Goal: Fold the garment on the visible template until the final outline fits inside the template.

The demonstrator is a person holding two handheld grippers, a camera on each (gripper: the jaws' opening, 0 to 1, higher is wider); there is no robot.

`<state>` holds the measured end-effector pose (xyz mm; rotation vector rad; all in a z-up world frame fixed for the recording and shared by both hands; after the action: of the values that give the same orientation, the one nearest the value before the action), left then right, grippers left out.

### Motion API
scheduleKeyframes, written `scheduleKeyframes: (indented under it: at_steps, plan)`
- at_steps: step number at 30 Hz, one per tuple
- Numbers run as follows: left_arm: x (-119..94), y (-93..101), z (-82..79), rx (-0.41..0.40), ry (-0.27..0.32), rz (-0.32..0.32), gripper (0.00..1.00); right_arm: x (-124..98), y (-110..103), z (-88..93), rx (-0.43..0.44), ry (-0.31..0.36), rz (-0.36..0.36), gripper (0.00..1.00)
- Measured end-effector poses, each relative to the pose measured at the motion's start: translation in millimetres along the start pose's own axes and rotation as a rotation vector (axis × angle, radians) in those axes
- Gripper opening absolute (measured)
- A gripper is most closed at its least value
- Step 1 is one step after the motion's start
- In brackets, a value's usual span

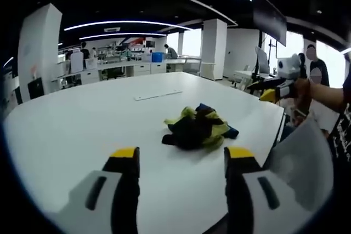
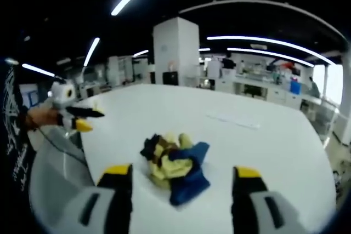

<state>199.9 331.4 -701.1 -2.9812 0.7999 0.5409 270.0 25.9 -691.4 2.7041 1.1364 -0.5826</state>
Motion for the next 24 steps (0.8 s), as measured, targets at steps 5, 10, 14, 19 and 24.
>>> scheduleKeyframes:
  at_steps: [5, 10, 14, 19, 24]
  plan:
    - [9.4, 4.7, -2.8, 0.017, 0.003, 0.027, 0.52, 14.7, -2.0, -0.6, -0.024, -0.020, -0.028, 0.68]
    - [24.7, 21.9, -5.5, 0.046, 0.001, 0.076, 0.47, 29.1, -3.2, 0.8, -0.055, -0.045, -0.060, 0.64]
    - [36.8, 30.1, -8.8, 0.037, 0.000, 0.106, 0.41, 39.7, 0.3, 1.7, -0.076, -0.058, -0.075, 0.57]
    - [49.1, 37.5, -12.5, 0.027, 0.007, 0.131, 0.39, 54.6, -0.1, 0.3, -0.109, -0.076, -0.089, 0.50]
    - [66.1, 39.8, -8.5, 0.009, -0.008, 0.162, 0.33, 68.6, -0.5, 3.5, -0.149, -0.114, -0.132, 0.47]
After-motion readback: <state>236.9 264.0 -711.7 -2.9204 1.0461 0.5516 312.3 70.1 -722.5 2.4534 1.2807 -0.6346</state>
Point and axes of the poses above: the point that each gripper's makers call its tool centre point, and the gripper's own axes: x roughly forward along the fingers, y roughly to its right, z roughly out of its underside, the point moved 3 cm from there along -x, roughly backward along the fingers, and after that the axes turned 1 degree about -x, right-handed, at the moved point
